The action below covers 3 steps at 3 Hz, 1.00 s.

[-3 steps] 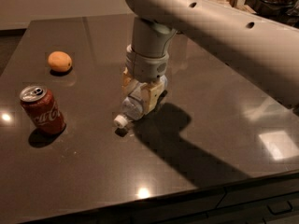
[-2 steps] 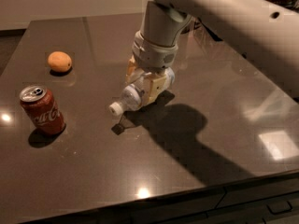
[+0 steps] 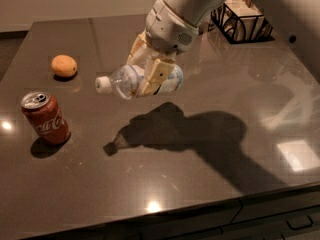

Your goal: Place blue plastic bottle upright

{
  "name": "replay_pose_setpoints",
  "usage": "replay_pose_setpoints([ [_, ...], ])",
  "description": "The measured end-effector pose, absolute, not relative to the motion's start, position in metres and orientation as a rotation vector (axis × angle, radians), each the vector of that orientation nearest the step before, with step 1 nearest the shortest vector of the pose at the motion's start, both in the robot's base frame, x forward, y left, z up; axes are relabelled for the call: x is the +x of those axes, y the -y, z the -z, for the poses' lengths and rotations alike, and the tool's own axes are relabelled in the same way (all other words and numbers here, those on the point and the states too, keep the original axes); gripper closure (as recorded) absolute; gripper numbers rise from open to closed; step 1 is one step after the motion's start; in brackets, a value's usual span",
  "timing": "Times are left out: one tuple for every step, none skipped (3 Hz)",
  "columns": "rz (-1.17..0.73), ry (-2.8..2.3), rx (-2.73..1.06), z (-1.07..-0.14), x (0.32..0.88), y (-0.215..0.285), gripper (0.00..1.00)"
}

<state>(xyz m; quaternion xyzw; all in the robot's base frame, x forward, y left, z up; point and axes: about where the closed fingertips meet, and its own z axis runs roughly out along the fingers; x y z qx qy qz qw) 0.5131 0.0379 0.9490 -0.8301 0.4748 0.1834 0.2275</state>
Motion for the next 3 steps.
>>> replay_pose_setpoints([
  [-0.687,-1.367,-2.096,-0.965,0.507,-0.050,1.00],
  [-0.831,-1.414,-1.865,-0.979,0.500,-0.058,1.00],
  [-0.901,-1.438,-1.672,-0.986,0.497,-0.058,1.00],
])
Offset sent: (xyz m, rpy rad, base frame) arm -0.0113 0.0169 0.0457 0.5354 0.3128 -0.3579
